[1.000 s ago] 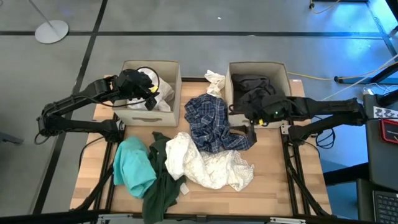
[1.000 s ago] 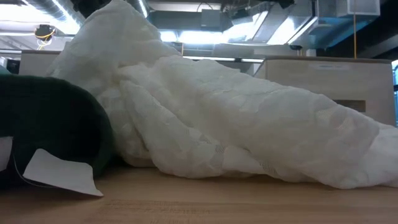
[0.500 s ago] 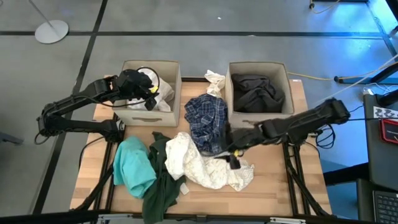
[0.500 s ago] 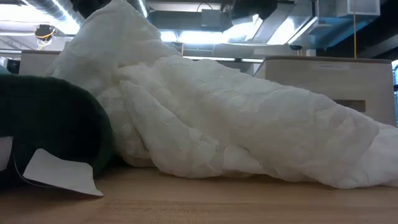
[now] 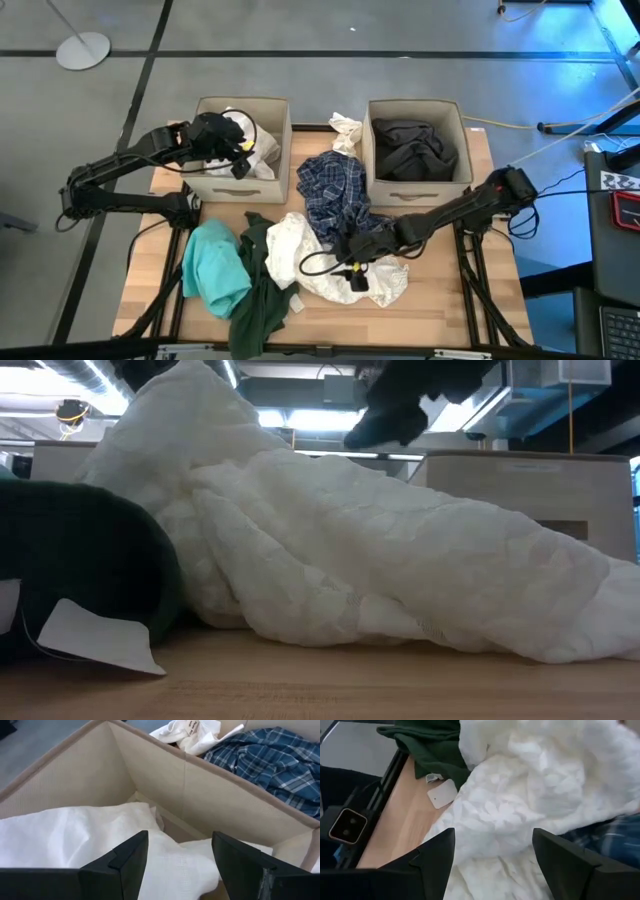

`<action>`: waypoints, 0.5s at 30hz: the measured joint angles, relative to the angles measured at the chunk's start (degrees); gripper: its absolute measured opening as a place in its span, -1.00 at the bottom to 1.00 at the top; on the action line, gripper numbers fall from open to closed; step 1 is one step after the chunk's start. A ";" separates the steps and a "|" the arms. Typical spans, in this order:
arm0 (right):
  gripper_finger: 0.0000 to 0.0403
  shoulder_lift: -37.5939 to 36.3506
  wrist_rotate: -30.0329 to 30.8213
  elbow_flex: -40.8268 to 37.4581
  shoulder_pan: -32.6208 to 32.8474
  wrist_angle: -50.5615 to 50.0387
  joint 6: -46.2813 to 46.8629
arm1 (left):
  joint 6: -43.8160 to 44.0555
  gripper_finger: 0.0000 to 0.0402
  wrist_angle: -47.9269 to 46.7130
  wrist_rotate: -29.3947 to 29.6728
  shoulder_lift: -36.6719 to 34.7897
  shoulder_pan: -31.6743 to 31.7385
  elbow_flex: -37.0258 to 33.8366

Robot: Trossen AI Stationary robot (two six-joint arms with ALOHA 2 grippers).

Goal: Sort clothes
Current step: Put the white shirt into the left brown bin

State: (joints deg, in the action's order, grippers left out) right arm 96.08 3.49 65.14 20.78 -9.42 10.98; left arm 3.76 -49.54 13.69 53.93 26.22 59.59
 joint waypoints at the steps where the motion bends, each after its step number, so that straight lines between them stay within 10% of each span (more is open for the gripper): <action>1: 0.33 0.58 -0.02 0.00 0.00 0.43 0.95 | -0.22 0.05 0.00 0.00 0.00 0.02 0.00; 15: 0.33 4.28 1.75 0.00 -0.11 4.77 8.62 | -2.90 0.05 -1.38 -1.31 0.00 -0.01 0.00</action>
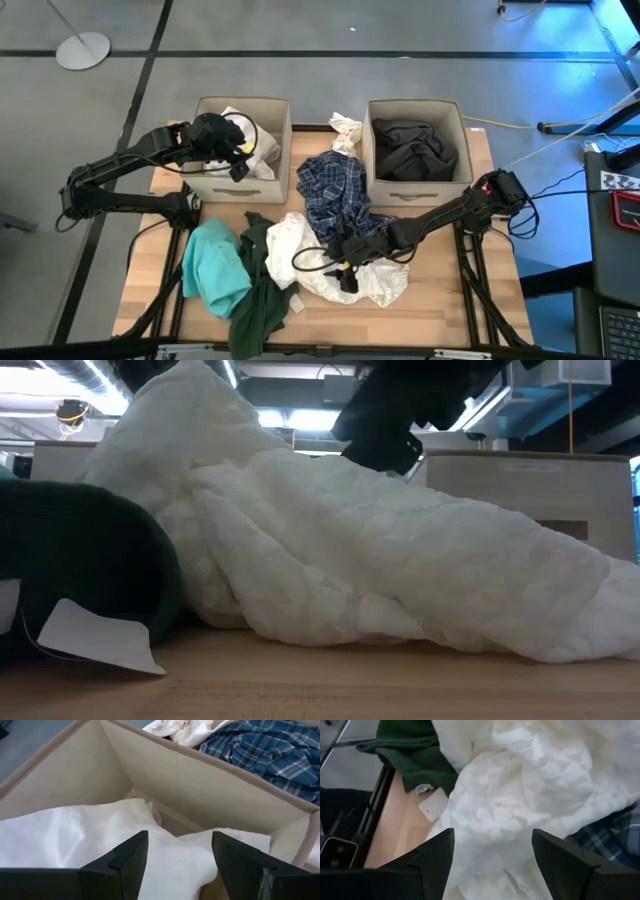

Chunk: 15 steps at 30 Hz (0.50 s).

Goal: Sort clothes
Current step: Put the white shirt into the left brown bin

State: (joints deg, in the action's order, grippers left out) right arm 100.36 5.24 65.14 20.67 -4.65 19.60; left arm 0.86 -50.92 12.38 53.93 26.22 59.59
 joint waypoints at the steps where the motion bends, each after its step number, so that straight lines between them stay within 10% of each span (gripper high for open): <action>1: 0.33 0.00 0.25 0.00 0.00 0.46 0.18 | -0.22 0.05 0.02 -0.01 0.00 0.00 0.00; 15: 0.33 7.59 1.49 0.09 -0.07 4.37 2.69 | -2.38 0.05 0.97 -0.45 -0.02 0.00 0.00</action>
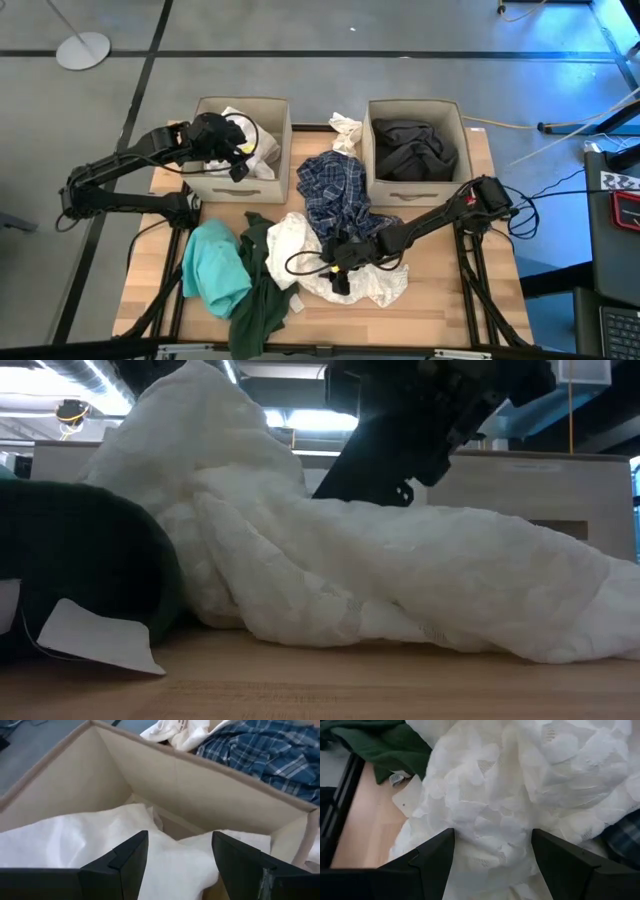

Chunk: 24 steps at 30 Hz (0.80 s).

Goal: Sort clothes
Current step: Put the white shirt into the left brown bin

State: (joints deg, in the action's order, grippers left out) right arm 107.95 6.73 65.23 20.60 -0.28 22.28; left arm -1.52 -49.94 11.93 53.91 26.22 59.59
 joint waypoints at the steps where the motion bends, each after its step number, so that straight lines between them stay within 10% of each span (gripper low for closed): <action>1: 0.33 0.01 0.05 0.00 -0.05 -0.17 0.00 | 0.01 0.05 0.37 -0.80 0.00 0.00 0.00; 10: 0.33 0.01 0.37 0.00 -0.11 -0.21 -0.67 | 1.86 0.05 11.91 -16.39 -0.50 -9.96 0.00; 24: 0.33 -1.15 1.75 -0.09 -0.04 -1.50 -5.41 | 13.07 0.05 15.74 0.71 10.76 -42.09 0.00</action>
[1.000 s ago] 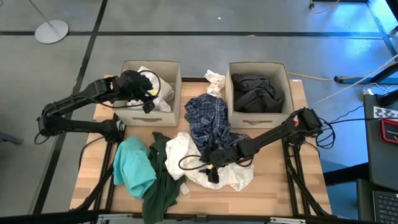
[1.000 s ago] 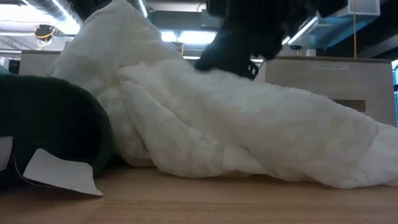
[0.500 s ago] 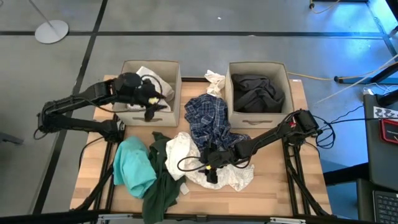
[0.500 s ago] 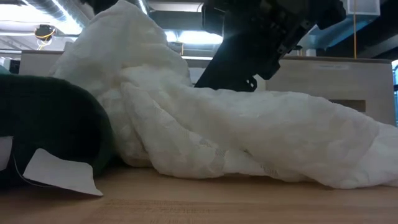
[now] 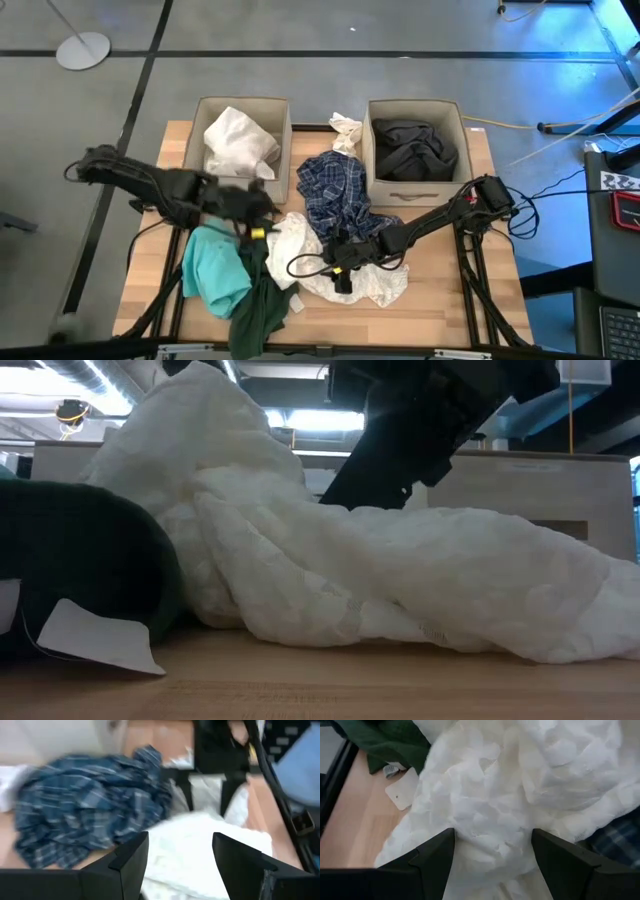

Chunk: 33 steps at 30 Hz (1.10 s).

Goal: Sort clothes
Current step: Put the white shirt into the left brown bin

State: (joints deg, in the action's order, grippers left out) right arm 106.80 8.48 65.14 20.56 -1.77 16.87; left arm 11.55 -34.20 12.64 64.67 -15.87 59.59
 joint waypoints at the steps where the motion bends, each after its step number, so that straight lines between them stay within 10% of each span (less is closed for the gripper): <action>1: 0.33 -0.62 0.08 0.00 0.02 -0.61 -0.73 | 0.37 0.05 0.09 0.44 1.52 -1.23 0.00; 14: 0.33 -6.47 0.57 -0.02 0.06 -10.16 -6.63 | 10.28 0.05 0.70 0.11 17.84 -7.36 0.00; 33: 0.33 -16.02 5.06 0.02 3.19 -22.88 -5.57 | 13.92 0.05 6.86 -1.34 20.51 -6.80 1.50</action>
State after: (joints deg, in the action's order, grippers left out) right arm 90.78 13.54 65.17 23.75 -24.66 11.30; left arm 25.47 -27.34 11.30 85.19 -22.67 61.09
